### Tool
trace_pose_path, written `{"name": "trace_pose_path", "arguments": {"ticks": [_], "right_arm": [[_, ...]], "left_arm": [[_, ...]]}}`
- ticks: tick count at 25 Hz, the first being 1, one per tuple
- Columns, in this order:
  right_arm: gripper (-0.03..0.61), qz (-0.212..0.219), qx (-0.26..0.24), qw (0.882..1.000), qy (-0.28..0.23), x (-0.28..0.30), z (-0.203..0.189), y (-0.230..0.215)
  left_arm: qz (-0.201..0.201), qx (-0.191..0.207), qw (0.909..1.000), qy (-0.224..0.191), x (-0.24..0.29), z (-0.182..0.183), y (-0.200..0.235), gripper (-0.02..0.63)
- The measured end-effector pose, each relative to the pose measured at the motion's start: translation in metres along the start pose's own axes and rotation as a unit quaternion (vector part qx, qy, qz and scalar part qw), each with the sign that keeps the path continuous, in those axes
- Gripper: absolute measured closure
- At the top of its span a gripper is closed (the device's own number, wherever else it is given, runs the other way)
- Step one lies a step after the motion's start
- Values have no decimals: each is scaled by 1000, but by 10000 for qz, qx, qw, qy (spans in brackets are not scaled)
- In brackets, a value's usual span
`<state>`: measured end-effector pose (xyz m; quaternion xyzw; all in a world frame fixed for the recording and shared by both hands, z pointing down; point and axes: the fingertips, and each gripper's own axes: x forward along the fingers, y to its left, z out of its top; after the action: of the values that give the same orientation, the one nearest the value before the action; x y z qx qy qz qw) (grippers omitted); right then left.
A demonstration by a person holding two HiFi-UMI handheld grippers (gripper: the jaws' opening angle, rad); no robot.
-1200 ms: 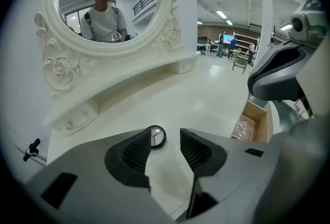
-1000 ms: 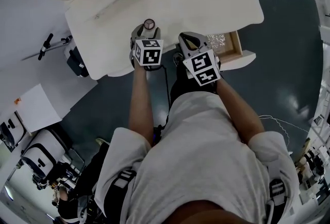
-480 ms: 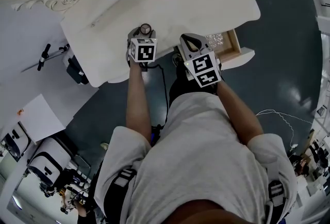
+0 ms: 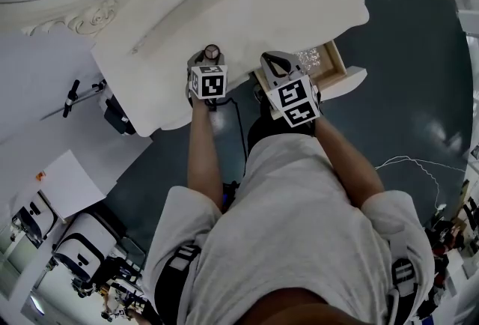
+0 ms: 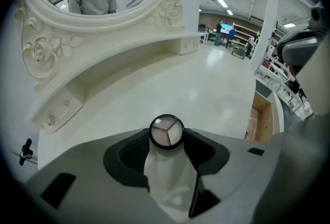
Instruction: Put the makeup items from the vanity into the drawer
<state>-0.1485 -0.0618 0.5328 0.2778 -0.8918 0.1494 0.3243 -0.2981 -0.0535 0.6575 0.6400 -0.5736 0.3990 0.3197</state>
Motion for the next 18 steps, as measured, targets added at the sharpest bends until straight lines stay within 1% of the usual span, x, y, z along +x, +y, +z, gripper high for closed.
{"name": "trace_pose_path", "arguments": {"ticks": [10, 18], "right_arm": [[563, -65, 167, 9998, -21, -21, -20, -21], [563, -147, 257, 9995, -62, -38, -31, -37]], "left_arm": [[2, 172, 9996, -211, -14, 20, -40, 399], [-95, 312, 9992, -224, -17, 29, -74, 399]]}}
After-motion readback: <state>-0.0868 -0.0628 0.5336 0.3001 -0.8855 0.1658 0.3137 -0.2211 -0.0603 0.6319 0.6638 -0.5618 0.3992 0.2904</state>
